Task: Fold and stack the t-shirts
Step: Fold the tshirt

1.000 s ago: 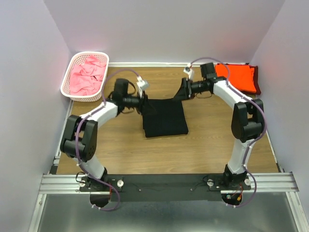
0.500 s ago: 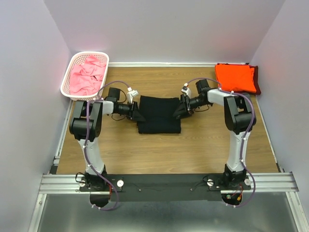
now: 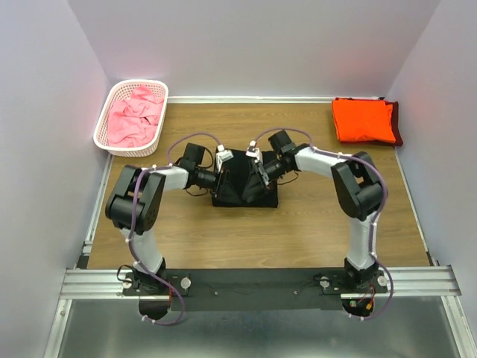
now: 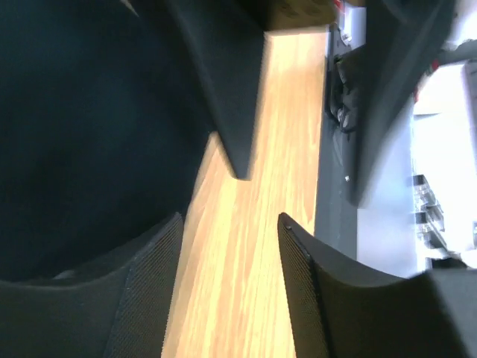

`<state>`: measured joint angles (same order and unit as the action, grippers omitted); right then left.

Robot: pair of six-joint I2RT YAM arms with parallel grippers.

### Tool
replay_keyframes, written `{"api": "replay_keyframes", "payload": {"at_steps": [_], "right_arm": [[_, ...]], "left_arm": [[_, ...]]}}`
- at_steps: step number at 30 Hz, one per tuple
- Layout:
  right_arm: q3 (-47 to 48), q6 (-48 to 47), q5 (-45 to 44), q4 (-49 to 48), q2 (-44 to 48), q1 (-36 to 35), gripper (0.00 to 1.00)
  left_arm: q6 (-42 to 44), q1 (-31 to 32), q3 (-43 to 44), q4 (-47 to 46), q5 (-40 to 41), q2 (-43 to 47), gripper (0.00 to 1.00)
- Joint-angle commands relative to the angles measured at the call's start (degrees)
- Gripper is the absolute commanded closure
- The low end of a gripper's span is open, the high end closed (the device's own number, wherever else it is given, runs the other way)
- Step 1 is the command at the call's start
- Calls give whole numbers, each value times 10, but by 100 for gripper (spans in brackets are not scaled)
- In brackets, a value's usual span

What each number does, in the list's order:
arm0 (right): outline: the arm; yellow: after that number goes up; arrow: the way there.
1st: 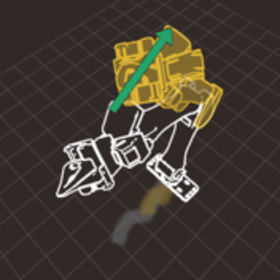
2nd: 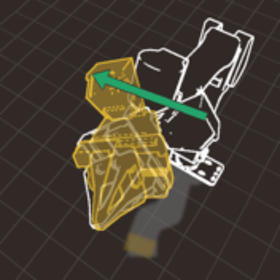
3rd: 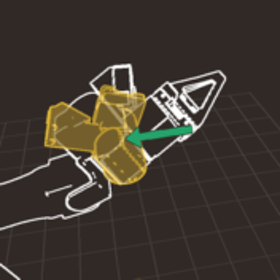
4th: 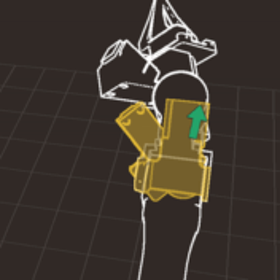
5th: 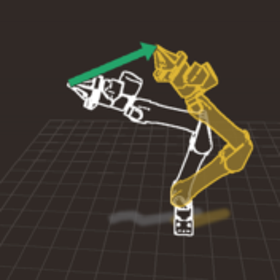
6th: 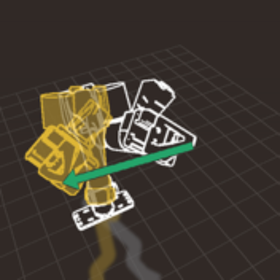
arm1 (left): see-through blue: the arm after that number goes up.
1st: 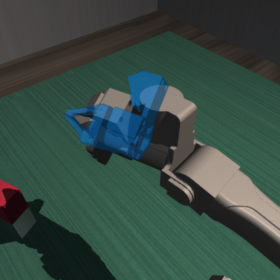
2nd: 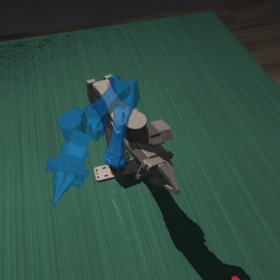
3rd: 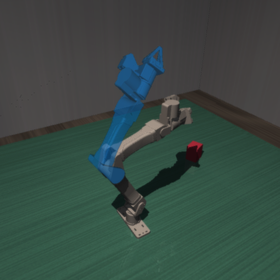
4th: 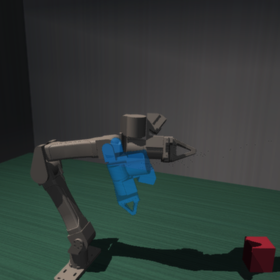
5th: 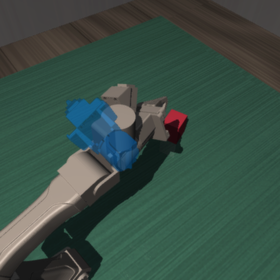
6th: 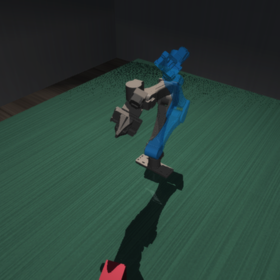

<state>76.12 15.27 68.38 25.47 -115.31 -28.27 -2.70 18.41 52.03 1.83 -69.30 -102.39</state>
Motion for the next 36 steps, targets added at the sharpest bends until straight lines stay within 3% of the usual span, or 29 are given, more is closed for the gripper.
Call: {"api": "replay_keyframes", "payload": {"at_steps": [1,5,8,15,20,23,28,36], "right_arm": [[-37,-6,-9,-6,-60,15,28],[-81,-47,-28,-6,-102,39,26],[-111,-69,-26,-3,-115,64,26],[-121,-108,-29,52,-34,76,25],[-44,-210,-66,179,16,89,25],[51,-183,-69,173,17,103,23],[197,-101,-69,94,-101,110,23],[352,-59,-102,68,-243,123,24]], "left_arm": [[-4,-35,-20,-16,19,-78,35],[1,-97,-7,0,45,-190,33],[15,-133,-4,19,60,-209,33],[100,-134,-39,75,22,-108,32],[197,-135,52,217,-10,-27,29],[138,-133,147,171,4,-16,29],[-62,-131,247,1,32,-110,33],[-188,-155,317,-138,74,-242,37]]}}
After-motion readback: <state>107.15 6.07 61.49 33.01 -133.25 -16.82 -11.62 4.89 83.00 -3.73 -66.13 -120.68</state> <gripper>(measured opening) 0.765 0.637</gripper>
